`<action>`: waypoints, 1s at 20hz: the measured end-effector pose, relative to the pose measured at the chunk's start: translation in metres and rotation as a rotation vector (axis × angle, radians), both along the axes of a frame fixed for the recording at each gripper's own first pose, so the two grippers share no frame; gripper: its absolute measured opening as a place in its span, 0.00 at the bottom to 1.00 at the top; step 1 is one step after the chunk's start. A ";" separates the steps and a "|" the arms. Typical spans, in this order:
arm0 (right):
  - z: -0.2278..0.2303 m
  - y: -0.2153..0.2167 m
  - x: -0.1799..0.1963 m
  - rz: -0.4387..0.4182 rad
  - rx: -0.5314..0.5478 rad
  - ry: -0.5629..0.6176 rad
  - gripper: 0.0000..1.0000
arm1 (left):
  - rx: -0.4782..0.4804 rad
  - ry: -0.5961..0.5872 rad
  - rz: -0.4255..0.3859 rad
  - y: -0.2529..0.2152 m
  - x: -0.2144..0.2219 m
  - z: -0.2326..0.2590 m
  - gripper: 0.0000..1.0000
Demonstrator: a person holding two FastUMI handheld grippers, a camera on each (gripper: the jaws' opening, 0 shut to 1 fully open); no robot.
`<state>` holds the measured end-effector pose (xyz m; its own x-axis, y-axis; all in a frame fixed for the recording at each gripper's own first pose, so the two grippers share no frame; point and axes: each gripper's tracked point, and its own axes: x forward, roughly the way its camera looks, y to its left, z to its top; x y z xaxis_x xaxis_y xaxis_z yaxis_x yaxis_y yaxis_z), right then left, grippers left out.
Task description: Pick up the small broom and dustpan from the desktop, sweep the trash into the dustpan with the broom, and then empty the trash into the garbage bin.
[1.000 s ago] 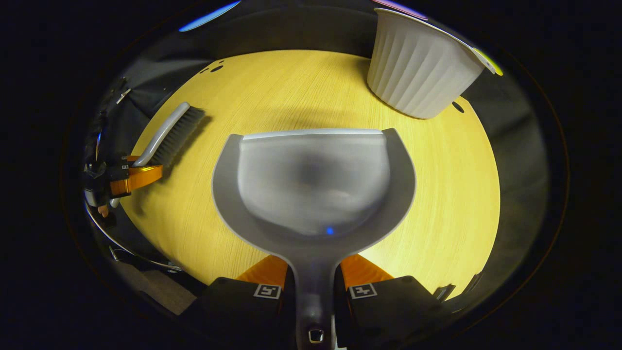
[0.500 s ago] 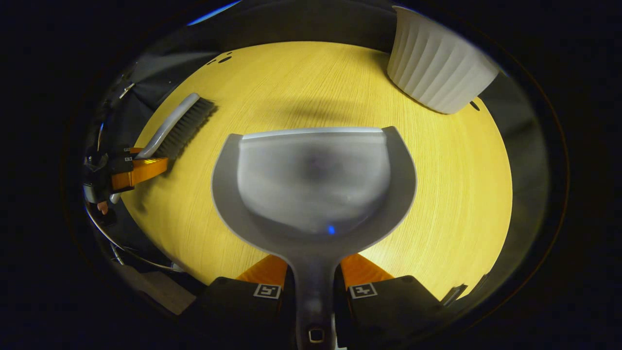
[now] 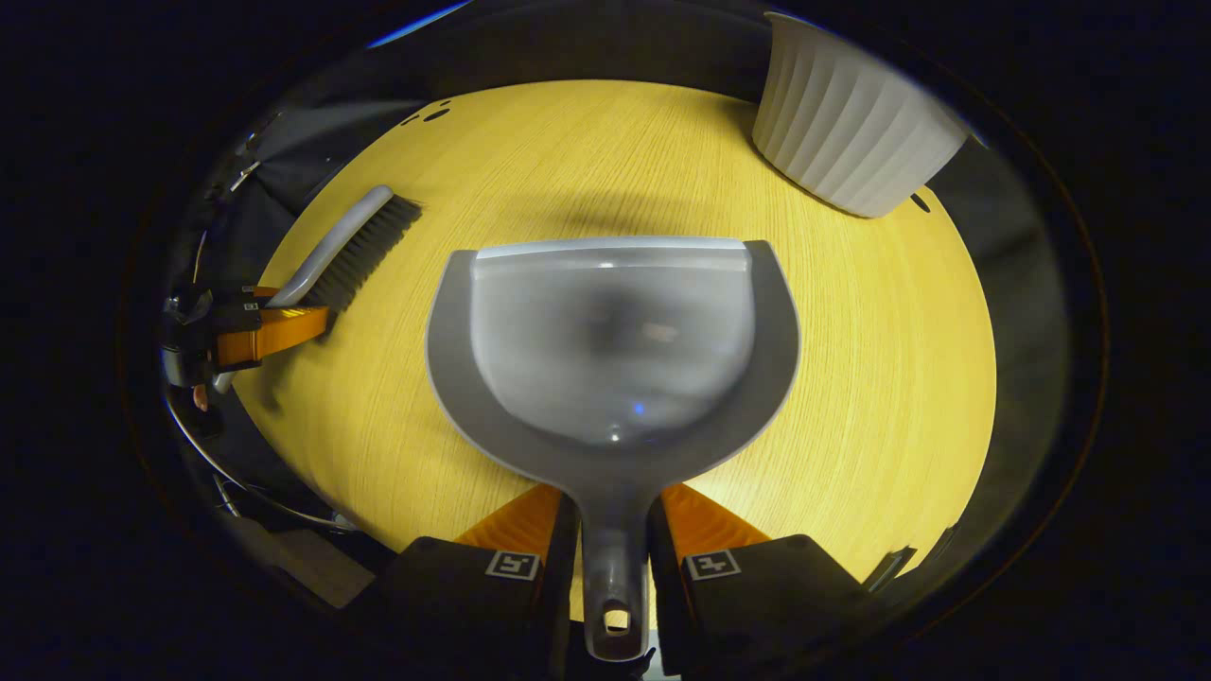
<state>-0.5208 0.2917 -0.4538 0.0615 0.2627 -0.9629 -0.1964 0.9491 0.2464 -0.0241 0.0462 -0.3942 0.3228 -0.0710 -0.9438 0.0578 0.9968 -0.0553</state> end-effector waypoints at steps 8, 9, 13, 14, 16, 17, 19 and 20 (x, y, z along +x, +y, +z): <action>0.049 -0.009 0.002 -0.081 0.041 -0.012 0.42 | 0.042 -0.040 -0.034 0.006 0.003 0.021 0.32; 0.059 -0.010 0.006 -0.098 0.053 -0.032 0.42 | 0.038 -0.048 -0.038 0.005 0.002 0.027 0.33; 0.096 -0.015 0.024 -0.161 0.069 -0.130 0.41 | 0.032 -0.115 -0.053 0.005 0.005 0.060 0.34; 0.104 -0.017 0.028 -0.173 0.063 -0.157 0.41 | 0.029 -0.134 -0.048 0.005 0.004 0.069 0.34; 0.118 -0.024 0.036 -0.197 0.035 -0.212 0.41 | 0.022 -0.194 -0.030 0.004 0.012 0.092 0.34; 0.125 -0.025 0.041 -0.209 0.029 -0.244 0.41 | 0.012 -0.234 -0.023 0.003 0.017 0.106 0.33; 0.141 -0.027 0.052 -0.228 0.033 -0.316 0.41 | -0.014 -0.325 -0.020 -0.002 0.028 0.132 0.33; 0.149 -0.028 0.056 -0.235 0.035 -0.354 0.41 | -0.018 -0.379 -0.027 -0.003 0.033 0.146 0.33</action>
<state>-0.4644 0.2641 -0.3050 0.4484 0.2347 -0.8625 -0.0539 0.9703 0.2360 0.0091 0.0437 -0.2479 0.6465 -0.0996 -0.7563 0.1037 0.9937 -0.0422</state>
